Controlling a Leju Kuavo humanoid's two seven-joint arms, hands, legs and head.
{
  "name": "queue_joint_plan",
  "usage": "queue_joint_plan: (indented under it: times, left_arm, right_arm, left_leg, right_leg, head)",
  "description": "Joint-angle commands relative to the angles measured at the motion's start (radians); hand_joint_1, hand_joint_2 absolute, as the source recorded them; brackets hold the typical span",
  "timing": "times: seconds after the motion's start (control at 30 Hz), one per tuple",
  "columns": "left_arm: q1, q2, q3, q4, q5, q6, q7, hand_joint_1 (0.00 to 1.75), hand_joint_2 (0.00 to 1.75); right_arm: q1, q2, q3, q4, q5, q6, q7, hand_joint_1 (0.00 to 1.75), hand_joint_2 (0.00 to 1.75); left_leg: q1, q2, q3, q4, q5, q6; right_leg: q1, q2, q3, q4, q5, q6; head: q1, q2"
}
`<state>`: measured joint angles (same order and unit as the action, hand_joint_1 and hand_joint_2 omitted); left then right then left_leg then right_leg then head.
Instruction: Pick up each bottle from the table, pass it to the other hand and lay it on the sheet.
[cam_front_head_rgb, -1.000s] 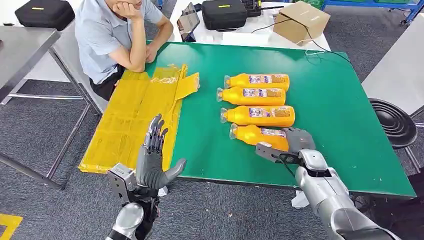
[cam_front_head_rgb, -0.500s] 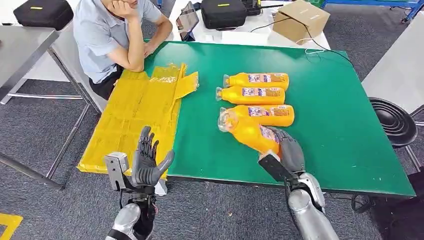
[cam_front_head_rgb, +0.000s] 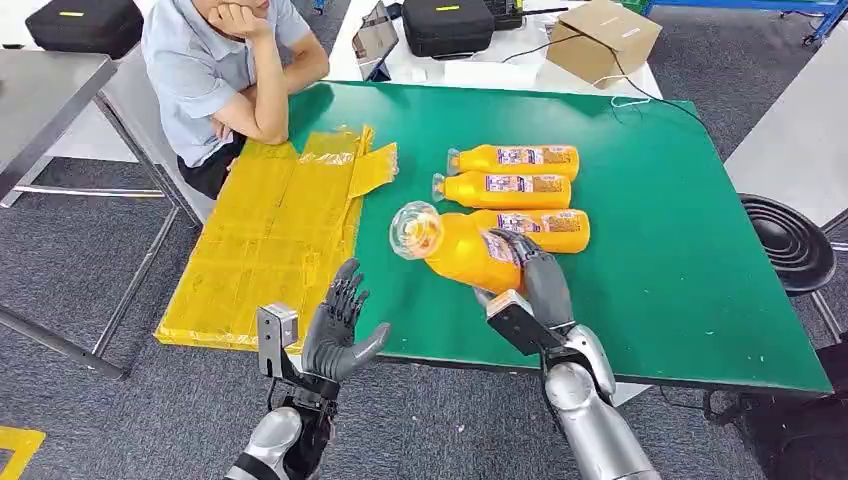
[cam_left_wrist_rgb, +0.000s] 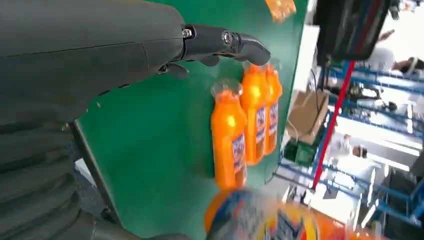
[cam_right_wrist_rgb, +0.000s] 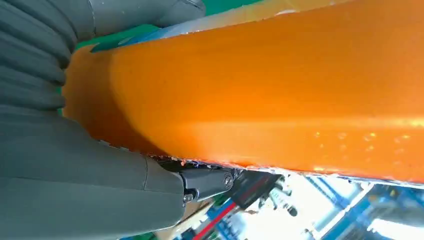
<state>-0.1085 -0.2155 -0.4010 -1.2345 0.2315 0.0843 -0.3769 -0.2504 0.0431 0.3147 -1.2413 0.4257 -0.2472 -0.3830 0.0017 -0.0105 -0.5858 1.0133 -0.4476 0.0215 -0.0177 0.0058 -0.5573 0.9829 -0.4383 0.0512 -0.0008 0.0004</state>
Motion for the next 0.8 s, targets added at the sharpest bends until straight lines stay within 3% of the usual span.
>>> queue_joint_plan:
  times: [0.03, 0.53, 0.67, 0.8]
  left_arm:
    - [-0.040, 0.029, -0.066, -0.019, -0.051, 0.051, -0.053, 0.00, 1.75]
    - [-0.066, -0.019, -0.032, -0.030, -0.010, 0.191, -0.070, 0.00, 1.75]
    - [-0.044, -0.006, -0.035, -0.082, 0.152, 0.026, -0.028, 0.00, 1.75]
    - [-0.037, -0.002, -0.031, -0.106, 0.175, 0.007, -0.043, 0.00, 1.75]
  right_arm:
    - [-0.144, 0.061, 0.178, 0.212, 0.038, 0.062, 0.012, 1.75, 1.75]
    - [-0.119, 0.093, 0.318, 0.218, 0.044, 0.072, 0.030, 1.75, 1.75]
    - [-0.129, 0.088, 0.344, 0.216, 0.037, 0.067, 0.029, 1.75, 1.75]
    - [-0.144, 0.096, 0.362, 0.246, 0.028, 0.075, 0.038, 1.75, 1.75]
  left_leg:
    - [0.001, 0.004, 0.003, -0.001, 0.000, -0.002]
    - [0.001, 0.001, 0.001, 0.000, 0.000, -0.001]
    - [0.001, 0.002, 0.001, 0.000, 0.000, -0.002]
    - [0.001, 0.002, 0.001, 0.000, -0.001, -0.001]
  right_leg:
    - [0.002, 0.003, 0.001, -0.001, 0.001, -0.004]
    - [0.001, 0.000, 0.001, 0.000, 0.000, -0.003]
    - [0.001, 0.001, 0.000, 0.000, 0.000, -0.003]
    - [0.001, 0.001, 0.000, 0.000, 0.000, -0.002]
  head:
    - [0.000, 0.000]
    - [0.000, 0.000]
    - [0.000, 0.000]
    - [0.000, 0.000]
